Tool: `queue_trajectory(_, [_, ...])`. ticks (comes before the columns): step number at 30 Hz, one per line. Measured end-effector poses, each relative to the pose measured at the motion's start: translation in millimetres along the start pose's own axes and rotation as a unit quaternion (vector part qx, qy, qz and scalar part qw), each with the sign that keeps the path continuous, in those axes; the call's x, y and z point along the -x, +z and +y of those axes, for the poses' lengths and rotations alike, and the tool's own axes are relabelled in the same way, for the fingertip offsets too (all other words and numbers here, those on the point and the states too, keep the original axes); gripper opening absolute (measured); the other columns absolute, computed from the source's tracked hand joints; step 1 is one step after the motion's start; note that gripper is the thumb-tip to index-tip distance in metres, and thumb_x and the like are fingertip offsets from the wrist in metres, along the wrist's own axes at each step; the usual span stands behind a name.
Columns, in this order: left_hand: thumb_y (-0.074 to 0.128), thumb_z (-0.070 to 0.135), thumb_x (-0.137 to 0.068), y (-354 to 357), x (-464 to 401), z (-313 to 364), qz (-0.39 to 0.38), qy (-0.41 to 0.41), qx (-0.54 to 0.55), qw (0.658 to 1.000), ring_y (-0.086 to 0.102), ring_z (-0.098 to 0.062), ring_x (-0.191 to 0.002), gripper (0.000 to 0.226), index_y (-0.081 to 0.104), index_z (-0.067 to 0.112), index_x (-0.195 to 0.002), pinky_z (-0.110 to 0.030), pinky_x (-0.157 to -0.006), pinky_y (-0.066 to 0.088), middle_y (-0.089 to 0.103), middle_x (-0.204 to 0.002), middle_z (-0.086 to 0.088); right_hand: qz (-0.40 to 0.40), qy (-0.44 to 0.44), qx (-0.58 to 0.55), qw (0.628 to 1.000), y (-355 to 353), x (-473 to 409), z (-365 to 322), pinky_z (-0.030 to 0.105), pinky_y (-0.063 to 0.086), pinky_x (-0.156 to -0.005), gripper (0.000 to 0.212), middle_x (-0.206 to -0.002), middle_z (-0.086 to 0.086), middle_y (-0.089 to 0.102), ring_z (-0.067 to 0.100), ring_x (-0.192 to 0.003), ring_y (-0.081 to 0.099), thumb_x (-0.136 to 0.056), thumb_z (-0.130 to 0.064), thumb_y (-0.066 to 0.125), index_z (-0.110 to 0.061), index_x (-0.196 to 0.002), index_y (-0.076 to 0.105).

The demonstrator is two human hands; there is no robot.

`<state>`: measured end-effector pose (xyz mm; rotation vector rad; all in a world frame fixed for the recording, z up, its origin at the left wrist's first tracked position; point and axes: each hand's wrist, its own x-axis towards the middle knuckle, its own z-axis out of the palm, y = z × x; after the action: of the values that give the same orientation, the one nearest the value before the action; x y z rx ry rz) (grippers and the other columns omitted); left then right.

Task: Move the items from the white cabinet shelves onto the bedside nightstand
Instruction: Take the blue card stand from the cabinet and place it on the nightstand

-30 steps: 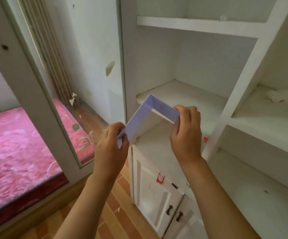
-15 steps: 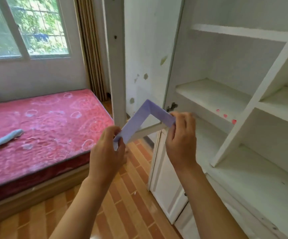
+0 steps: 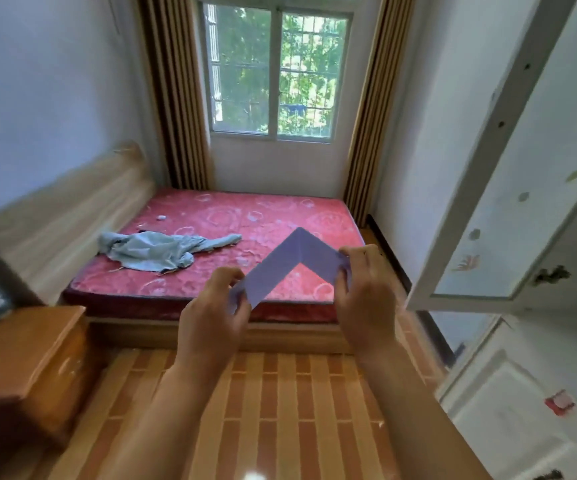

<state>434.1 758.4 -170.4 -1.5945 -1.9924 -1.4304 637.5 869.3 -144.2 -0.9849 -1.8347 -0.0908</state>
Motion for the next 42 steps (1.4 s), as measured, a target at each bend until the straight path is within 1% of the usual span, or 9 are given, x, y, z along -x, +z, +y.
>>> queue_trajectory(8, [0.07,0.011,-0.093,-94.2,11.7,-91.5,0.047,-0.067,-0.079,0.994,0.066,-0.022,-0.078,0.024,0.062,0.019,-0.114,-0.043,-0.061,0.057,0.067,-0.094,0.004,-0.079,-0.073,-0.105,0.989,93.0,-7.6,-100.8,0.038,0.049,-0.06,0.028,-0.111,0.008,0.056,0.033,-0.097,0.061,-0.09,0.002,0.064,-0.009,-0.115,0.062])
queue_trajectory(12, [0.07,0.012,-0.094,-123.3,15.8,-123.3,0.065,-0.097,-0.12,0.986,0.061,-0.015,-0.08,0.024,0.063,0.02,-0.116,-0.03,-0.061,0.05,0.066,-0.098,0.004,-0.104,-0.092,-0.135,0.981,134.6,-9.6,-139.2,0.037,0.047,-0.058,0.027,-0.111,0.009,0.057,0.034,-0.096,0.061,-0.09,0.003,0.065,-0.008,-0.114,0.062])
queue_trajectory(16, [0.069,0.015,-0.096,-154.1,13.3,-158.8,0.078,-0.123,-0.158,0.977,0.065,-0.02,-0.088,0.024,0.062,0.019,-0.119,-0.037,-0.066,0.057,0.066,-0.103,0.001,-0.133,-0.113,-0.181,0.968,180.7,-15.2,-183.0,0.039,0.051,-0.059,0.027,-0.111,0.009,0.058,0.035,-0.097,0.061,-0.089,0.003,0.065,-0.008,-0.113,0.062])
queue_trajectory(20, [0.064,0.022,-0.099,-179.1,4.8,-188.0,0.093,-0.162,-0.201,0.962,0.064,-0.016,-0.09,0.018,0.063,0.021,-0.117,-0.02,-0.065,0.045,0.067,-0.106,0.003,-0.166,-0.13,-0.22,0.952,227.7,-21.2,-220.1,0.039,0.052,-0.06,0.027,-0.113,0.006,0.057,0.032,-0.098,0.061,-0.09,0.003,0.065,-0.008,-0.115,0.062])
queue_trajectory(26, [0.068,0.013,-0.095,-196.7,-17.8,-231.2,0.131,-0.225,-0.26,0.93,0.055,-0.009,-0.081,0.018,0.065,0.021,-0.11,-0.015,-0.06,0.035,0.067,-0.1,0.006,-0.226,-0.148,-0.258,0.928,309.1,-35.6,-263.4,0.037,0.046,-0.06,0.021,-0.111,0.005,0.058,0.032,-0.094,0.06,-0.092,0.0,0.061,-0.008,-0.112,0.062])
queue_trajectory(31, [0.067,0.012,-0.094,-203.2,-40.7,-269.4,0.146,-0.259,-0.294,0.908,0.063,-0.02,-0.084,0.021,0.062,0.026,-0.109,-0.034,-0.065,0.053,0.066,-0.1,0.009,-0.257,-0.159,-0.299,0.905,370.0,-49.8,-293.7,0.045,0.053,-0.059,0.018,-0.111,0.006,0.059,0.032,-0.094,0.061,-0.096,-0.003,0.06,-0.009,-0.113,0.063])
queue_trajectory(34, [0.065,0.012,-0.094,-206.7,-49.9,-288.6,0.147,-0.278,-0.32,0.894,0.065,-0.023,-0.085,0.021,0.062,0.025,-0.11,-0.038,-0.066,0.056,0.067,-0.101,0.007,-0.285,-0.162,-0.316,0.89,401.6,-54.1,-309.7,0.04,0.049,-0.061,0.016,-0.11,0.004,0.058,0.03,-0.095,0.06,-0.096,-0.004,0.059,-0.01,-0.111,0.062])
queue_trajectory(38, [0.066,0.007,-0.092,-212.2,-55.7,-303.7,0.163,-0.299,-0.356,0.87,0.062,-0.024,-0.077,0.02,0.063,0.02,-0.107,-0.032,-0.061,0.047,0.067,-0.095,0.003,-0.322,-0.18,-0.339,0.866,433.1,-55.7,-329.8,0.034,0.037,-0.062,0.018,-0.108,0.002,0.057,0.027,-0.094,0.058,-0.095,-0.006,0.06,-0.011,-0.112,0.063])
queue_trajectory(42, [0.068,0.004,-0.09,-227.0,-52.4,-320.9,0.169,-0.31,-0.382,0.854,0.058,-0.021,-0.072,0.023,0.063,0.018,-0.107,-0.031,-0.058,0.045,0.066,-0.095,0.004,-0.348,-0.191,-0.357,0.846,453.5,-52.2,-359.0,0.034,0.042,-0.064,0.022,-0.11,0.002,0.057,0.025,-0.098,0.059,-0.094,-0.006,0.06,-0.012,-0.114,0.063])
